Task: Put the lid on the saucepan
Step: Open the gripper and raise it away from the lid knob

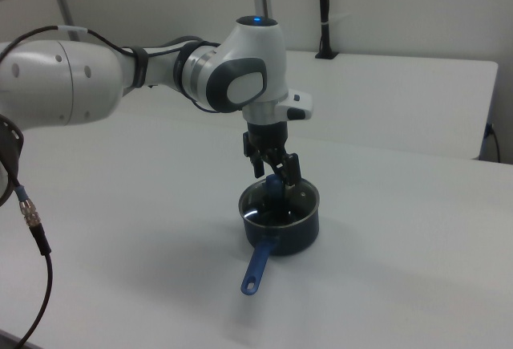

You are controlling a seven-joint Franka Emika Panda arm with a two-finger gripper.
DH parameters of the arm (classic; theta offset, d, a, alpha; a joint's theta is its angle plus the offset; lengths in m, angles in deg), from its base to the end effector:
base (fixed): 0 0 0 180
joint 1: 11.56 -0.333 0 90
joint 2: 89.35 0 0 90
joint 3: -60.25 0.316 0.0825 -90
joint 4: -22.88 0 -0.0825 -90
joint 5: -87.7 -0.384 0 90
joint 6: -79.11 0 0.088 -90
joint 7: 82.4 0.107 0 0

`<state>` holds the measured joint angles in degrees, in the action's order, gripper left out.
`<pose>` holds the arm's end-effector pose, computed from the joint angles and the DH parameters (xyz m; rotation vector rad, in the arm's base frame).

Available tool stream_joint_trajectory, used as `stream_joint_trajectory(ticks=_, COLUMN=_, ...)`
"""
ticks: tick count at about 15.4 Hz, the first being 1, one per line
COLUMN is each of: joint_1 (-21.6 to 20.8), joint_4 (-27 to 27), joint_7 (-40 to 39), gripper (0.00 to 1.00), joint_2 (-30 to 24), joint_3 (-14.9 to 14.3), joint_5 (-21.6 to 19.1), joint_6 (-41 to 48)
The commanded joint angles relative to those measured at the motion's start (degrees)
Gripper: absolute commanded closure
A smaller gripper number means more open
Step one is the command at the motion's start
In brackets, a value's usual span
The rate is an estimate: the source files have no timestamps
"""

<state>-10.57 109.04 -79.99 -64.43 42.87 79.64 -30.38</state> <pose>0.6568 -0.1760 0.4249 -3.0769 0.5982 0.0098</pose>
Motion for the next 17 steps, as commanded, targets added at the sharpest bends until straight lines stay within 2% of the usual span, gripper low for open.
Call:
stream_joint_trajectory(ticks=1, joint_1=-1.2, joint_4=0.4, joint_7=1.5, gripper=0.0, joint_2=-1.5, joint_3=-0.6, joint_5=-0.1, joint_6=0.9)
stream_joint_trajectory(ticks=4, joint_1=-3.8, joint_4=3.5, joint_7=1.4, gripper=0.0, joint_2=-7.9, joint_3=0.1, joint_5=2.8, joint_6=2.2)
stream_joint_trajectory(ticks=5, joint_1=-4.1, joint_4=6.1, joint_7=1.3, gripper=0.0, joint_2=-12.3, joint_3=2.4, joint_5=4.5, joint_6=5.0)
stream_joint_trajectory(ticks=7, joint_1=-3.4, joint_4=7.6, joint_7=1.5, gripper=0.0, joint_2=-15.8, joint_3=6.4, joint_5=7.6, joint_6=8.3)
stream_joint_trajectory(ticks=9, joint_1=-1.6, joint_4=11.9, joint_7=0.9, gripper=0.0, joint_2=-20.7, joint_3=9.7, joint_5=8.5, joint_6=8.7)
stream_joint_trajectory(ticks=12, joint_1=3.0, joint_4=14.2, joint_7=0.8, gripper=0.0, joint_2=-24.8, joint_3=14.1, joint_5=9.2, joint_6=9.1)
stream_joint_trajectory(ticks=17, joint_1=5.2, joint_4=13.4, joint_7=1.5, gripper=0.0, joint_2=-25.4, joint_3=14.3, joint_5=8.6, joint_6=9.5)
